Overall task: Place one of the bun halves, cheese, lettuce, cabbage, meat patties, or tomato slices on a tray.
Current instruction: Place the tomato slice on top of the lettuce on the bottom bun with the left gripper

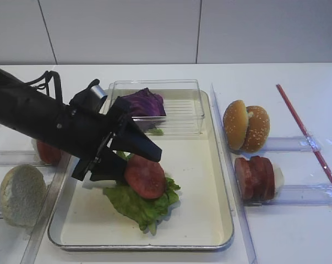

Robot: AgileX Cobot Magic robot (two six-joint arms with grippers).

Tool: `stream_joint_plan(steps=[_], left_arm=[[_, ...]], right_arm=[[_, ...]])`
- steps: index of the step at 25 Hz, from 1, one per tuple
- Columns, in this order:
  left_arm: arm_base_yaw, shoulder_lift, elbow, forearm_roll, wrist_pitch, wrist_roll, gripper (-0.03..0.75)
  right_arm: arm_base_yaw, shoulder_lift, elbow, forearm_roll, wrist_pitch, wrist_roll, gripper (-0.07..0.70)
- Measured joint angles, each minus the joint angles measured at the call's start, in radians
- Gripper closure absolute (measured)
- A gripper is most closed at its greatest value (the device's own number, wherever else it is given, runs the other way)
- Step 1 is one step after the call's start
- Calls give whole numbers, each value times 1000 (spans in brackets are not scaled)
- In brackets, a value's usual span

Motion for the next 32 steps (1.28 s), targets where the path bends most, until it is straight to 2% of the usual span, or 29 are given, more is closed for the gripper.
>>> stream_joint_plan(steps=[7,12,20,32], left_arm=[[0,0,-71,176,5,-105,265],[0,0,-135,233,15,-161,265],[0,4,-243,433,60,-264,266],[0,7,-392,590,74,-342,266]], right_arm=[[0,0,0,0,0,0,69],[0,0,0,0,0,0,69],[0,0,0,0,0,0,69],[0,0,0,0,0,0,69]])
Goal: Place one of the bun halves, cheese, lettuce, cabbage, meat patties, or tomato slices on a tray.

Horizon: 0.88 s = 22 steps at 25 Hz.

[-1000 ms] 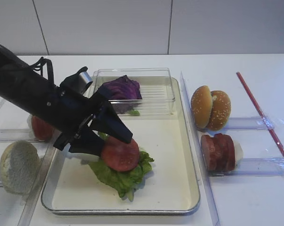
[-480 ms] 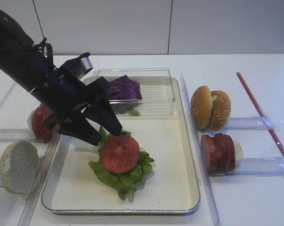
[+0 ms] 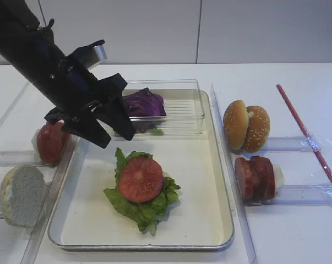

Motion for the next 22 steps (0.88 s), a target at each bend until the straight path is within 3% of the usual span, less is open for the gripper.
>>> stream_joint_plan(steps=[9,22], left_arm=[[0,-23,-100,205,12,-98,266],[0,-156,-127,697,30,-350,266]], right_arm=[[0,0,0,0,0,0,69],[0,0,0,0,0,2,69]])
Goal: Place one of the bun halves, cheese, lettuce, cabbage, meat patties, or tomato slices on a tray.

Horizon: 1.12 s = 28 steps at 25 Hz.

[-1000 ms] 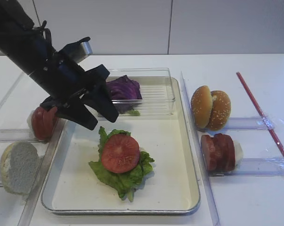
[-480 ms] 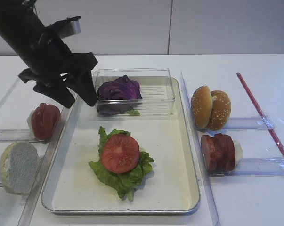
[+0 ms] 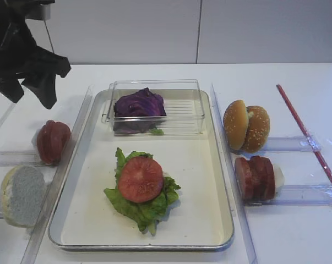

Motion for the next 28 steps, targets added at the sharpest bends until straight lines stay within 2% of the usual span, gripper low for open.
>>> stream_joint_plan(steps=[5,13,28], left_arm=[[0,-6,0,51,4,-69,266],[0,-44,0,52,6,-84,266],[0,-329,0,49,18,-84,266]], right_arm=[[0,0,0,0,0,3,69],[0,0,0,0,0,3,69],[0,0,0,0,0,3,69]])
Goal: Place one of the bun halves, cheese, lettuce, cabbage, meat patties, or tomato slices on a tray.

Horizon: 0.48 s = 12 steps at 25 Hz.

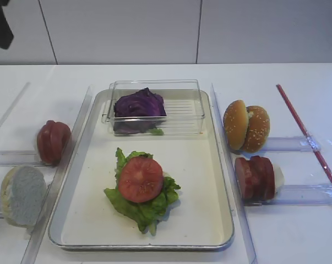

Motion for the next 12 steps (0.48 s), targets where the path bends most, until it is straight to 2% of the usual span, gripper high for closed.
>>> stream_joint_plan(steps=[12], left_arm=[[0,-313,0,0,19,41,266]], right_arm=[[0,0,0,0,0,-2,69]])
